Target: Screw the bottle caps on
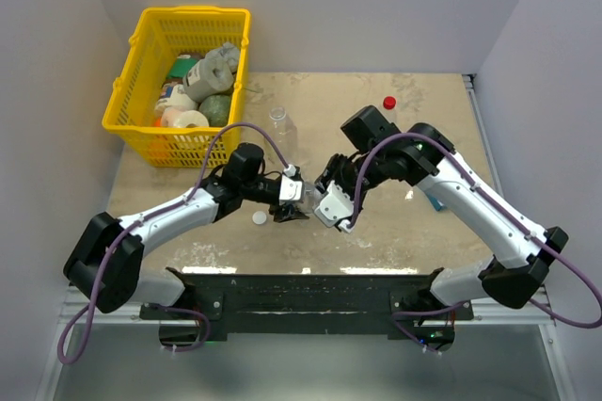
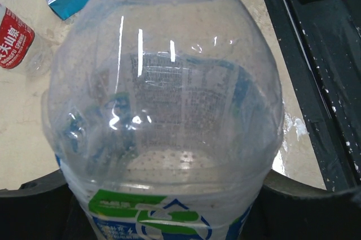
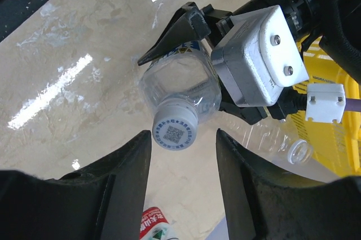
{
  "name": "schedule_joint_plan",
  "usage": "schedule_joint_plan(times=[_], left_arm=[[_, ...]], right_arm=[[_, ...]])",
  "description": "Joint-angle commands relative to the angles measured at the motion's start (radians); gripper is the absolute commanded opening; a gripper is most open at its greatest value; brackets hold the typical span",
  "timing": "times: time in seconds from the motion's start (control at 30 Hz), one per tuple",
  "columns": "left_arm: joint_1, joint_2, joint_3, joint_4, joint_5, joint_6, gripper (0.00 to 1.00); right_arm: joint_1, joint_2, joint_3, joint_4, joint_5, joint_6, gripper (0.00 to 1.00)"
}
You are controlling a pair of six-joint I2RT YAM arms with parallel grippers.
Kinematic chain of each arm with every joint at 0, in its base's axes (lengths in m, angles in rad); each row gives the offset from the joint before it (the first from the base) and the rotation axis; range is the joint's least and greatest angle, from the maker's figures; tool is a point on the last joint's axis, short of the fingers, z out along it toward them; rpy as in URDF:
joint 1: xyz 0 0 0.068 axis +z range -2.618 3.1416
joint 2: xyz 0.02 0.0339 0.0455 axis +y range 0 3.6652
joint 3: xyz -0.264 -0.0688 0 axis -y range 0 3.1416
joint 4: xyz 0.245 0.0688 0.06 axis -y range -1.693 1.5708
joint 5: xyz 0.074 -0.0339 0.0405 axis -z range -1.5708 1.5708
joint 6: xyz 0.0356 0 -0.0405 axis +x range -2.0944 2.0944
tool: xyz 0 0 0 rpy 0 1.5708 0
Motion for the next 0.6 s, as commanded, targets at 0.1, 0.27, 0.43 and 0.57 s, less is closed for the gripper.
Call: schedule_joint_plan(times=[0.1,0.27,0.43,0.57], left_arm=[[0.003,0.012,0.038,0.048,0.050,-0.020,0.00],[0.003,0.016,0.040,0.065,0.053,-0.040,0.00],[0.003,0.019,0.043,0.080,0.052,-0.044,0.00],[0.005,0.018,0.044,0.099,0.047,-0.058,0.00]], right_arm=[[0.013,-0.051,-0.039,0.002,0.010,-0.102,0.51],[0.016,-0.043,-0.043,0.002,0.006,-0.107,0.46],[0.023,-0.039,-0.062,0.008,0.007,-0.111,0.40],[0.026,-0.027,-0.069,0.014,0.007,-0.095,0.34]])
